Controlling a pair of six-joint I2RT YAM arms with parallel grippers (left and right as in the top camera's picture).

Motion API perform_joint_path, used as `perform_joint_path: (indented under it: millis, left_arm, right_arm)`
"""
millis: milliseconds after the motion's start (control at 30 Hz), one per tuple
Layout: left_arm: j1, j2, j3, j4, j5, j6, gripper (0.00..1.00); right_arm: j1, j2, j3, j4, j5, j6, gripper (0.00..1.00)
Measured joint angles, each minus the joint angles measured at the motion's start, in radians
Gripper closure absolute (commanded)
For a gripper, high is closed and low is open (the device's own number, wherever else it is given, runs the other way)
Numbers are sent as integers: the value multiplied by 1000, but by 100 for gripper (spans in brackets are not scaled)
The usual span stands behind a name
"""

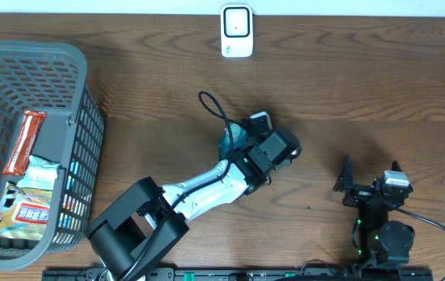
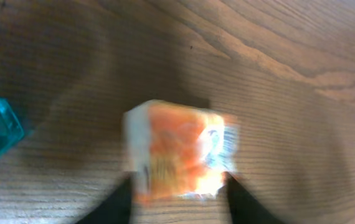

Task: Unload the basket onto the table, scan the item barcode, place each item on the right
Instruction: 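Place the orange box on the table right of the bottle, then reach into the basket and grasp the printed snack bag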

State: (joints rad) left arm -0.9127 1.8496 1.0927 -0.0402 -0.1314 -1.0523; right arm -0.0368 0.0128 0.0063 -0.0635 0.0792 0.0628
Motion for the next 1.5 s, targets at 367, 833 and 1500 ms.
perform_joint_path:
  millis: [367, 833, 1500]
  left_arm:
    - [-8, 0, 15, -1, 9, 42, 28]
    - [-62, -97, 427, -507, 10, 410, 13]
    - [922, -516, 742, -1205, -327, 391, 12]
  right_arm:
    - [0, 0, 0, 0, 0, 0, 1]
    - [0, 0, 0, 0, 0, 0, 1]
    - [0, 0, 0, 0, 0, 0, 1]
